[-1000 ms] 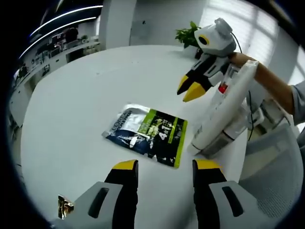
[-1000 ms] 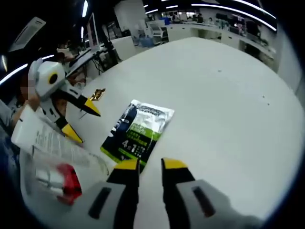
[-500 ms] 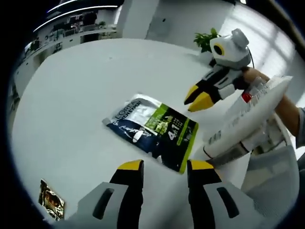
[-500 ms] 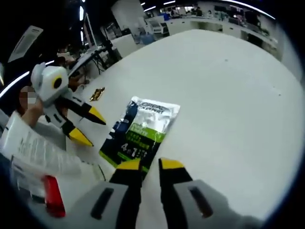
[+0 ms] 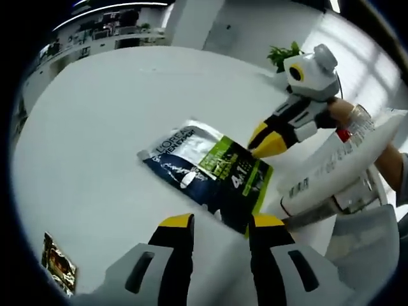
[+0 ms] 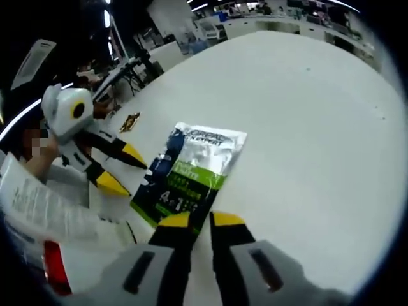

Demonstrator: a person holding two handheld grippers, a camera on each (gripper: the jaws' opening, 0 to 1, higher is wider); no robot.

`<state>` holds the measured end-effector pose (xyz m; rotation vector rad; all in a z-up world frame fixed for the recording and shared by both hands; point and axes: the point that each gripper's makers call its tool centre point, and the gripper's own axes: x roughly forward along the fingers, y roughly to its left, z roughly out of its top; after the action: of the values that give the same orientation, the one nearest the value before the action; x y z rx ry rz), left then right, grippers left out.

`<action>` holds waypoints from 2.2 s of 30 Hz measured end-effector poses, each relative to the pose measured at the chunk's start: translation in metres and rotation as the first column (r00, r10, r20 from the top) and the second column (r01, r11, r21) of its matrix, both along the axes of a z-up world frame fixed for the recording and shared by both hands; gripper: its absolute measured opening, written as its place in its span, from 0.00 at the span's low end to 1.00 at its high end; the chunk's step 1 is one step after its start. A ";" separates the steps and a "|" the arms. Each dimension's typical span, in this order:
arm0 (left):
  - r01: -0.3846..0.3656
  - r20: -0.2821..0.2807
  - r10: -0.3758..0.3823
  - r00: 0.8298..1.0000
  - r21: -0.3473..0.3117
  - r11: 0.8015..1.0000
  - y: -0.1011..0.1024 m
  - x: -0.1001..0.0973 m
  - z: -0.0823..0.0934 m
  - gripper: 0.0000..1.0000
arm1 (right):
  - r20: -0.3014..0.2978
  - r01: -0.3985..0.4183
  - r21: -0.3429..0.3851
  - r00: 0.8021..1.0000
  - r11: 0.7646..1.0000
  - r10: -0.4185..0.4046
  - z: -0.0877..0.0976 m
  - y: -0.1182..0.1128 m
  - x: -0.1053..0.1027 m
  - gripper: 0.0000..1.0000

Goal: Arrange the skincare products in the storage area until every visible bottle or jar stands upright without overlapping.

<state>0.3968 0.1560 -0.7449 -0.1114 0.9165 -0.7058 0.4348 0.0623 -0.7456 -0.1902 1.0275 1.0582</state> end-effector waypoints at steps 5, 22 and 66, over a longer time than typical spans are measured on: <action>-0.025 -0.016 0.025 1.000 -0.035 0.999 0.000 0.004 -0.001 0.27 | -0.014 -0.004 -0.005 1.000 1.000 0.004 -0.002 0.001 -0.002 0.10; -0.101 -0.053 0.093 0.994 -0.165 0.981 -0.007 0.013 0.002 0.24 | -0.054 -0.036 0.006 0.998 0.999 0.036 -0.006 0.012 -0.008 0.05; -0.147 0.036 0.169 0.985 -0.345 0.927 -0.010 0.019 0.074 0.00 | 0.097 -0.051 0.129 0.995 0.990 0.038 0.050 0.031 0.013 0.02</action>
<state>0.4159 0.1456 -0.6709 -0.4638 0.7068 -0.7083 0.4474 0.0936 -0.6958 -0.1551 0.8690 1.1428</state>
